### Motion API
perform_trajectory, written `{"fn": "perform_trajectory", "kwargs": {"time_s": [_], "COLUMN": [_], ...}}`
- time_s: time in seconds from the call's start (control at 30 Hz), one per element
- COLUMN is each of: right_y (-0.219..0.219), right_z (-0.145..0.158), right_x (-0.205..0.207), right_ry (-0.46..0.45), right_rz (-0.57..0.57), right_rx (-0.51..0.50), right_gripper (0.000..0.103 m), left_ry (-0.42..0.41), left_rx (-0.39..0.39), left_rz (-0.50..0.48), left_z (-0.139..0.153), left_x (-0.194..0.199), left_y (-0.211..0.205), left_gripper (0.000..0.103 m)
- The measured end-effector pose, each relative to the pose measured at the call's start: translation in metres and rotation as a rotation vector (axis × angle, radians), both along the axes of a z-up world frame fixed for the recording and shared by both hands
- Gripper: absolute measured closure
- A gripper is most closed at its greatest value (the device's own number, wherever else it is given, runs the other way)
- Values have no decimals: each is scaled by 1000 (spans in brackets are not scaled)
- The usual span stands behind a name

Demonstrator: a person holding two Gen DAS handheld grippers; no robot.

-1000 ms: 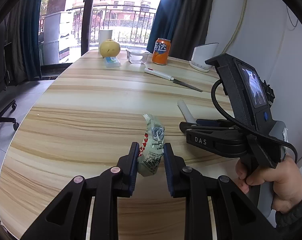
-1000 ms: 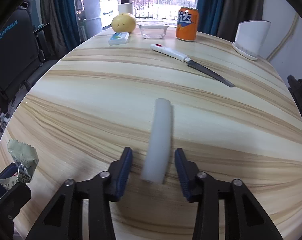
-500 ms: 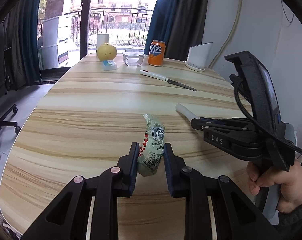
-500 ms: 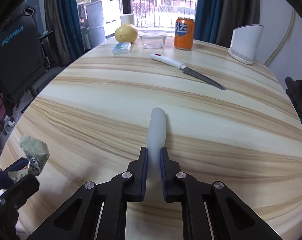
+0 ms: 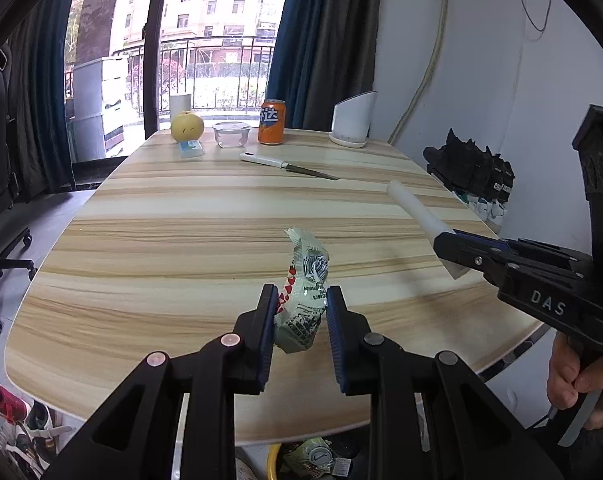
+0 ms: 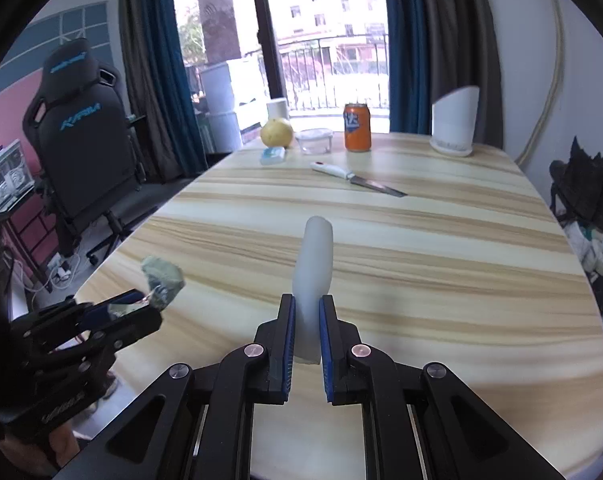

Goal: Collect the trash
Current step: 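Carry the wrapper and foam strip down over the bin with both grippers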

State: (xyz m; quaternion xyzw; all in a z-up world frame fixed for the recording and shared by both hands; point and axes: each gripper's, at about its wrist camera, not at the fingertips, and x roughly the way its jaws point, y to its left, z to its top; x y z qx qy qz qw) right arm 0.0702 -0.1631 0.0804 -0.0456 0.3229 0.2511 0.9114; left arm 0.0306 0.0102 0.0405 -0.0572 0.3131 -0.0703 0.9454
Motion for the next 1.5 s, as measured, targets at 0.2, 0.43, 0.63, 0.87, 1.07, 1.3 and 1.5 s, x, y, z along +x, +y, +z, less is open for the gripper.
{"fn": "perform_trajectory", "kwargs": {"time_s": [0.2, 0.43, 0.63, 0.87, 1.07, 1.3, 1.5], "right_y": [-25, -45, -53, -50, -47, -45, -44], "right_z": [-4, -40, -79, -120, -154, -203, -244], "right_x": [-65, -121, -141, -144, -126, -104, -89], "right_ry": [-52, -45, 41, 122, 208, 340, 457], "right_rz": [15, 9, 4, 2, -36, -106, -164], "right_rx": [40, 40, 54, 17, -13, -56, -88], "right_gripper": [92, 92, 92, 92, 91, 90, 90], "left_ry": [-29, -24, 25, 97, 177, 301, 405], "left_rx": [14, 20, 8, -7, -25, -39, -29], "left_rz": [-17, -35, -41, -32, -8, 8, -2], "left_z": [-2, -25, -59, -93, -130, -178, -213], "left_x": [-27, -59, -71, -75, -69, -49, -38], "left_y": [-20, -39, -49, -54, -48, -44, -53], "left_gripper": [84, 84, 84, 84, 84, 84, 84]}}
